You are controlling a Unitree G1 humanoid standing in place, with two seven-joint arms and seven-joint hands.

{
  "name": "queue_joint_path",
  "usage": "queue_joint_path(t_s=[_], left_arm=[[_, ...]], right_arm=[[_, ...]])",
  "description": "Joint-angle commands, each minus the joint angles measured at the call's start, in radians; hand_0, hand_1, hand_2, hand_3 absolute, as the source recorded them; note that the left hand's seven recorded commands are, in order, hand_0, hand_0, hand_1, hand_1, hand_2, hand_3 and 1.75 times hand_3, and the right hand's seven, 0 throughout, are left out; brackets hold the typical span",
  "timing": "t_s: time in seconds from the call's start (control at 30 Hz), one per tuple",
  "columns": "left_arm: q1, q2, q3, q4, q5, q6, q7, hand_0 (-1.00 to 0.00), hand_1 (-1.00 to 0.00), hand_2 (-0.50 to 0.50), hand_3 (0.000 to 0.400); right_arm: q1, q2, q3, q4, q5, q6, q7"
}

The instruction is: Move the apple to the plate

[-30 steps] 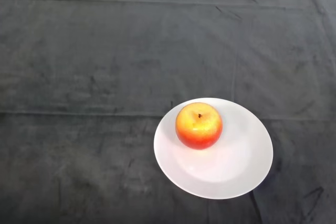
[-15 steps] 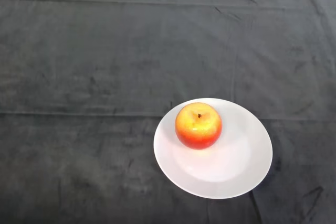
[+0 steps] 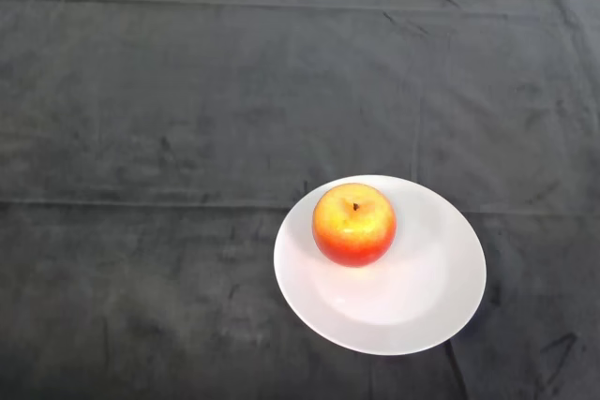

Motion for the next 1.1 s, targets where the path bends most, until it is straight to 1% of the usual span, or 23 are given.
queue_joint_path(t_s=[0.03,1.1], left_arm=[[0.012,0.065,-0.010,0.002,0.011,-0.015,0.006,0.00,0.00,0.00,0.000],[0.012,0.072,0.009,0.002,0.023,-0.006,-0.003,0.00,0.00,0.00,0.000]], right_arm=[[0.011,-0.006,-0.0090,0.026,0.0053,-0.008,0.0016],[0.011,-0.007,-0.0086,0.026,0.0057,-0.009,0.0015]])
